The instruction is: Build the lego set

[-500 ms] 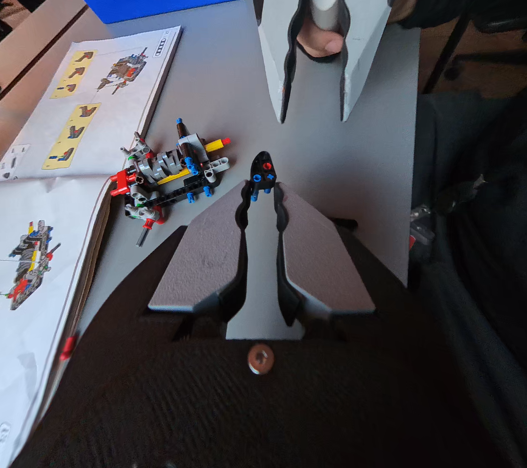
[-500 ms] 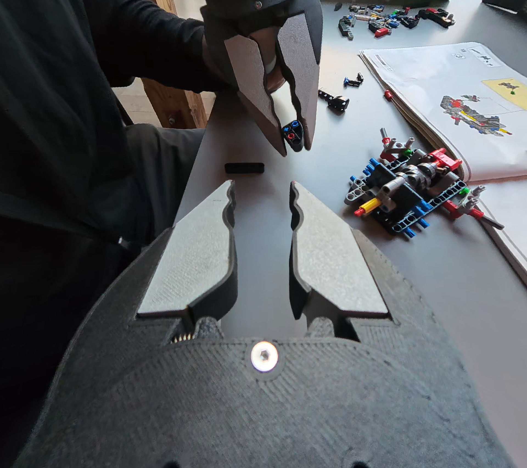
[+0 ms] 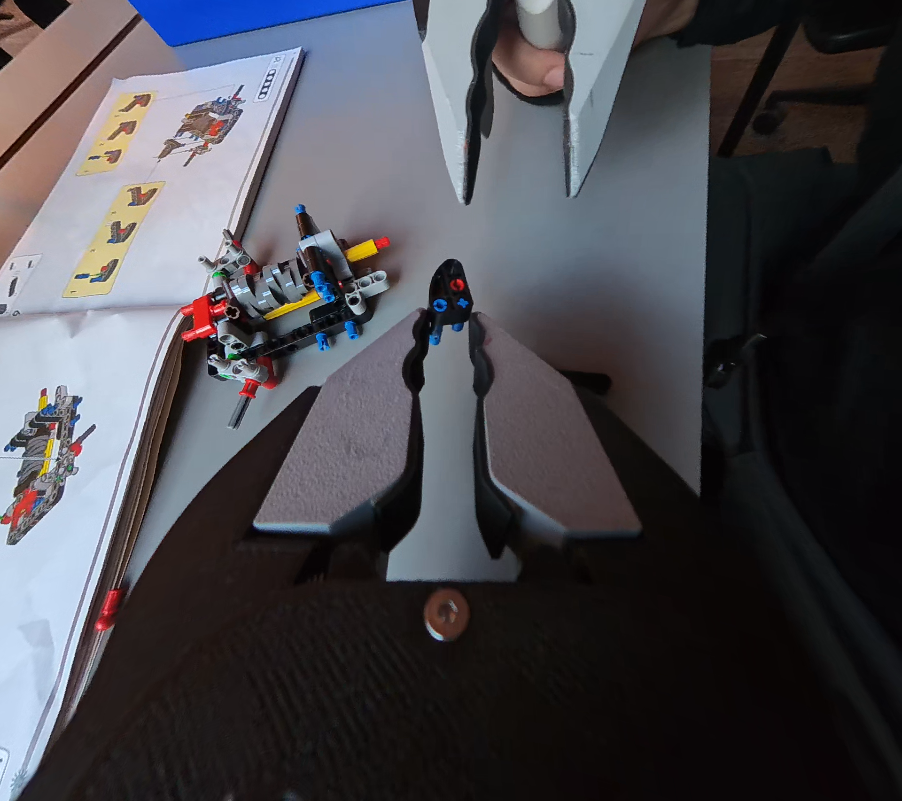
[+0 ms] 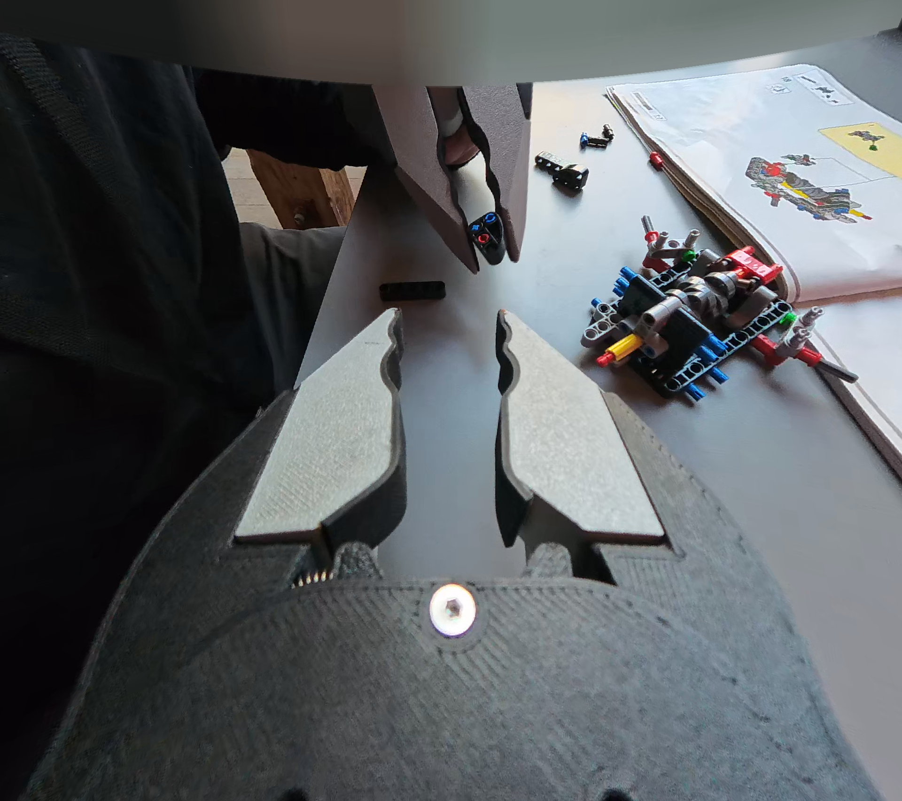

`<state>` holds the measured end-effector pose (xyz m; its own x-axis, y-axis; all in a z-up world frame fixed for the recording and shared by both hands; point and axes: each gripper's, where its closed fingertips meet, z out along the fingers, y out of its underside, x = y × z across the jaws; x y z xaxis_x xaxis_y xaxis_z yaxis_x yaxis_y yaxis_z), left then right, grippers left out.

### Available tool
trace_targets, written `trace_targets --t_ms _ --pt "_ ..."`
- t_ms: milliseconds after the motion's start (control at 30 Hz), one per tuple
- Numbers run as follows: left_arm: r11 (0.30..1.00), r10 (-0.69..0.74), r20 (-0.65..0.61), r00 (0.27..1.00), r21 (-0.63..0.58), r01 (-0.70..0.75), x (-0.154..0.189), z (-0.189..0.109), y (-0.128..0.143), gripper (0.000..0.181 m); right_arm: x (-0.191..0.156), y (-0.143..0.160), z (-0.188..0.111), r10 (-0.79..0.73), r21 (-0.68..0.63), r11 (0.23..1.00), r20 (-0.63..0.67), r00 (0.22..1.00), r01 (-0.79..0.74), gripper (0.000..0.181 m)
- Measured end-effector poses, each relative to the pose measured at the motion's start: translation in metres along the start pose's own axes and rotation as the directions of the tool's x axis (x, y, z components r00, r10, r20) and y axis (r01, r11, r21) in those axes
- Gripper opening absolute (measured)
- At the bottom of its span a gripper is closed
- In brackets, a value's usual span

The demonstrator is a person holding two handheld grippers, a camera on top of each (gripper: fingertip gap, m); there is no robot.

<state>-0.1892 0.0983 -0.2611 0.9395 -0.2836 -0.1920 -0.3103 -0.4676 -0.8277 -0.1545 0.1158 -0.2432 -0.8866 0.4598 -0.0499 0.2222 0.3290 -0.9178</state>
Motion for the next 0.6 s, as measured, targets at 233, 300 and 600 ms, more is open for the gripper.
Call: trace_targets --t_ms 233,300,600 --pt "0.999 -0.027 -0.021 0.999 -0.020 0.027 0.000 0.002 0.004 0.013 0.004 0.001 -0.002 0.003 -0.003 1.000 -0.017 1.000 -0.003 0.035" --pt "0.999 -0.044 0.020 0.999 -0.027 0.045 -0.009 0.002 0.006 0.013 0.006 0.003 -0.001 -0.001 -0.014 1.000 -0.028 1.000 0.000 0.035" --pt "0.982 -0.190 -0.130 0.973 -0.023 0.189 -0.005 0.000 0.007 0.013 0.009 0.006 0.003 -0.006 -0.049 0.999 -0.054 0.999 0.003 0.035"
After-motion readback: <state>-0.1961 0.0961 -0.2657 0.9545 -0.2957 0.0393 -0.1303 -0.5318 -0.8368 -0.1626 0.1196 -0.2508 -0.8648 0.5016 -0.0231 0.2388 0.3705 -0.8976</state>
